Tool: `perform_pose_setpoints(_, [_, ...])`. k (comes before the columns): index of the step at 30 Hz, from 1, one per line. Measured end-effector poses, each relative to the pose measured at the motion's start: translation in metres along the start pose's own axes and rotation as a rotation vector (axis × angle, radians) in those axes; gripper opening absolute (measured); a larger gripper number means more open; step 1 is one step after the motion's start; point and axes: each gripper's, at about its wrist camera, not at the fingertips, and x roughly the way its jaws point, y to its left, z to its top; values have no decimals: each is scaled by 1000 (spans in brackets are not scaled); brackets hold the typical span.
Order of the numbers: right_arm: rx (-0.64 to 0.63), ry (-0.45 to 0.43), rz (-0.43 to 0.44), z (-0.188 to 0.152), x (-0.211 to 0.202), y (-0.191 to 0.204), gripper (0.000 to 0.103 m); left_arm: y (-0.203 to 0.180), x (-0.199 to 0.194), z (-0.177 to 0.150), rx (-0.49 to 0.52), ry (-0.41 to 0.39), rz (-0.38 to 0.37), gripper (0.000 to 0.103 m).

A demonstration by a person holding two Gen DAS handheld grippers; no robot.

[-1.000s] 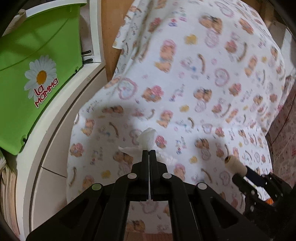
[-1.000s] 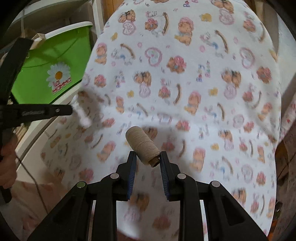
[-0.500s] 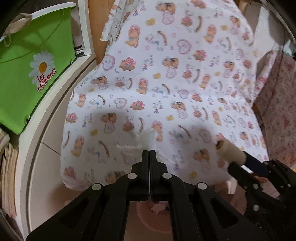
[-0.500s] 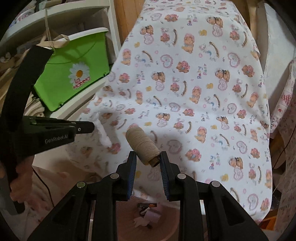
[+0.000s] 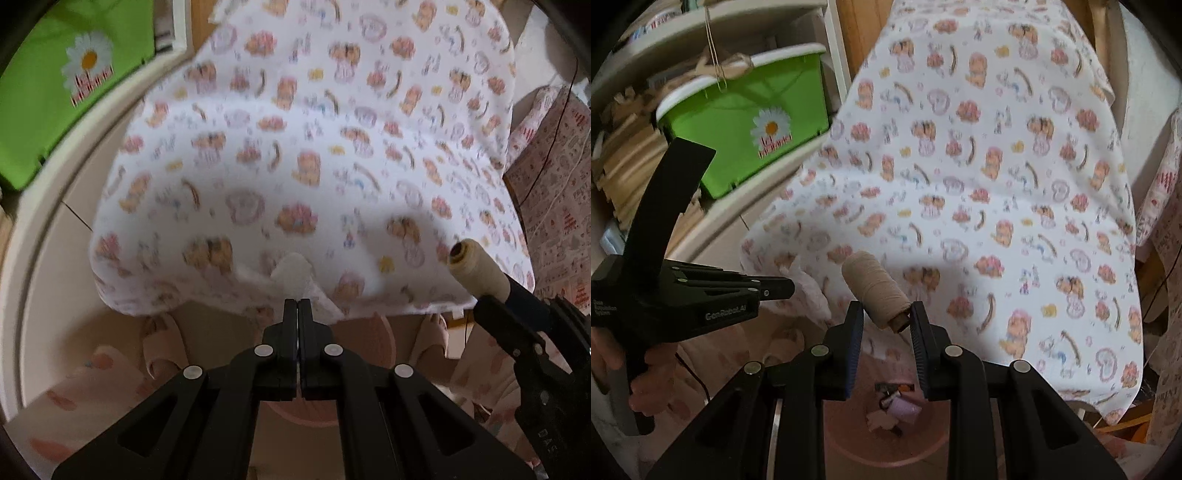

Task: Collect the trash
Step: 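Carry the tissue and spool in both tools down over the pink basket, then open both tools to drop the tissue and spool into the basket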

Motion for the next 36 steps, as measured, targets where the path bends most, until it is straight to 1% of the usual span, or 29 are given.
perform_pose_setpoints(2, [-5, 39, -2, -6, 10, -1, 28, -1, 15, -7, 1, 52, -2, 1])
perform_pose_setpoints(5, [5, 109, 18, -16, 27, -2, 28, -1, 43, -16, -10, 150, 17, 1])
perform_pose_setpoints(8, [21, 179, 48, -28, 43, -2, 28, 1, 62, -26, -40, 235, -45, 1])
perform_pose_setpoints(9, [25, 205, 49, -32, 50, -2, 28, 2, 65, -27, -43, 247, -48, 1])
perform_pose_setpoints(11, [35, 241, 49, -39, 60, -3, 28, 4, 72, -31, -49, 264, -20, 1])
perform_pose_setpoints(15, [63, 312, 51, -54, 79, -8, 28, 4, 82, -38, -53, 306, -31, 1])
perform_pose_setpoints(18, [78, 368, 38, -67, 96, -13, 28, 4, 96, -45, -40, 337, 17, 1])
perform_pose_setpoints(20, [100, 417, 16, -78, 109, -18, 28, 7, 110, -50, -51, 372, 65, 1])
perform_pose_setpoints(21, [108, 441, 19, -83, 115, -19, 28, 8, 117, -51, -57, 390, 77, 1])
perform_pose_setpoints(23, [112, 485, 27, -91, 126, -20, 28, 11, 135, -58, -84, 450, 60, 1])
perform_pose_setpoints(25, [118, 530, 29, -100, 140, -19, 28, 15, 152, -65, -131, 518, 13, 1])
perform_pose_setpoints(28, [138, 598, 30, -114, 161, -21, 28, 20, 174, -77, -171, 589, 0, 1])
perform_pose_setpoints(30, [155, 637, 30, -124, 173, -23, 28, 19, 181, -82, -191, 608, -18, 1])
perform_pose_setpoints(31, [165, 659, 37, -129, 179, -24, 28, 20, 185, -85, -216, 612, -42, 1])
perform_pose_setpoints(33, [187, 700, 55, -137, 191, -25, 28, 19, 189, -90, -240, 618, -61, 1])
perform_pose_setpoints(35, [212, 736, 66, -147, 200, -29, 28, 19, 192, -92, -233, 624, -56, 2])
perform_pose_setpoints(36, [222, 752, 69, -152, 202, -31, 28, 18, 194, -95, -223, 631, -42, 3])
